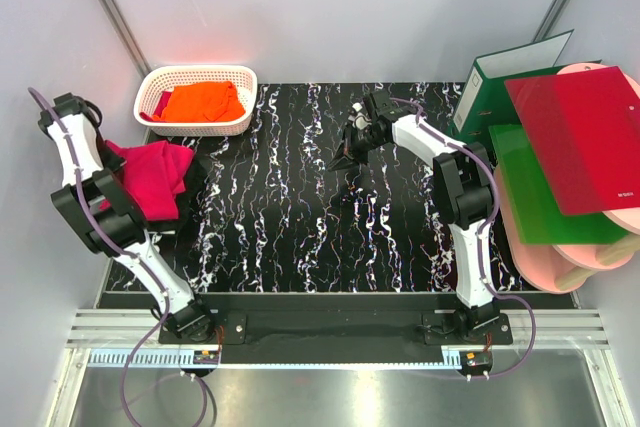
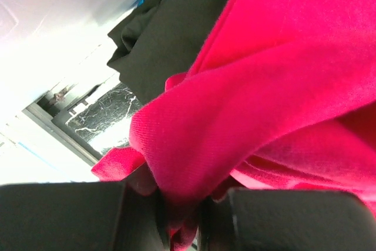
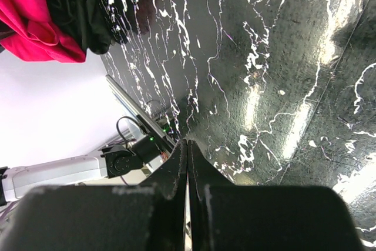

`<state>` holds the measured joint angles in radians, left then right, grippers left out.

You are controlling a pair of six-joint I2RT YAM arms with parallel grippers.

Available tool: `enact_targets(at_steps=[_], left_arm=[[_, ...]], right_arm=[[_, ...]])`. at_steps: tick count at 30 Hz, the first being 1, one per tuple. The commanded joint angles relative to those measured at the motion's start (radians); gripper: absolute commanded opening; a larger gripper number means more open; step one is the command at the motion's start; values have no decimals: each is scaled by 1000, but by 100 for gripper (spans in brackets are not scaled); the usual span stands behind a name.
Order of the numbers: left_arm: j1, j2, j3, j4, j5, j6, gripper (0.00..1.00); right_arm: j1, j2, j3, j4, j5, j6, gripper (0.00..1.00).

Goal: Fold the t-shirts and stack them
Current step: Put the neatly folded tshirt into the corner of the board with the left arm

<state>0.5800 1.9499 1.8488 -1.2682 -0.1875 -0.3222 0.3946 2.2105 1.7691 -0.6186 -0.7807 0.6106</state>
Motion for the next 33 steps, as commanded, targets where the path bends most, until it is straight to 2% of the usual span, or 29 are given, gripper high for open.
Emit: enact_targets(at_steps=[1, 2, 3, 5, 6, 9, 14, 17, 18, 20, 23, 26, 28, 29, 31, 32, 33], left_arm=[[35, 63, 87, 81, -6, 0, 16], [35, 69, 98, 87, -1, 0, 25], [35, 70, 107, 87, 6, 0, 53], [34, 61, 124, 89, 5, -6, 76], [34, 52, 127, 92, -3, -11, 97], [31, 11, 102, 101, 48, -12, 99], [14, -129, -54, 188, 172, -3, 99], [14, -219, -109, 234, 343, -20, 99], [14, -233, -135, 239, 455, -34, 99], [12, -284, -175, 283, 552, -75, 97], [4, -367, -253, 351, 557, -98, 93], [-17, -439, -260, 359, 414, -92, 99], [-22, -498, -279, 400, 407, -78, 99], [-23, -509, -290, 409, 458, -77, 97], [-26, -511, -345, 453, 552, -86, 74], [-28, -511, -380, 479, 656, -104, 51], [-26, -494, -461, 509, 712, -129, 1]], right_arm=[[-2, -2, 30, -4, -34, -3, 2], [-2, -3, 30, -3, -35, -3, 2], [0, -2, 29, -4, -35, -3, 3], [0, -5, 26, -4, -37, -5, 2], [0, -3, 24, -4, -37, -3, 3], [0, -6, 23, -3, -37, -5, 3], [1, -3, 20, -4, -42, -2, 3], [3, -2, 20, -3, -45, -2, 3], [3, 5, 23, -3, -46, -2, 3], [7, 9, 26, -4, -52, 0, 3], [12, 12, 27, -4, -58, 0, 3], [15, 11, 24, -4, -65, -5, 3], [15, 14, 20, -3, -66, -5, 3], [15, 15, 20, -3, -68, -6, 3], [15, 15, 16, -3, -69, -6, 3], [15, 20, 18, -3, -71, -5, 3], [15, 21, 18, -4, -72, -5, 3]])
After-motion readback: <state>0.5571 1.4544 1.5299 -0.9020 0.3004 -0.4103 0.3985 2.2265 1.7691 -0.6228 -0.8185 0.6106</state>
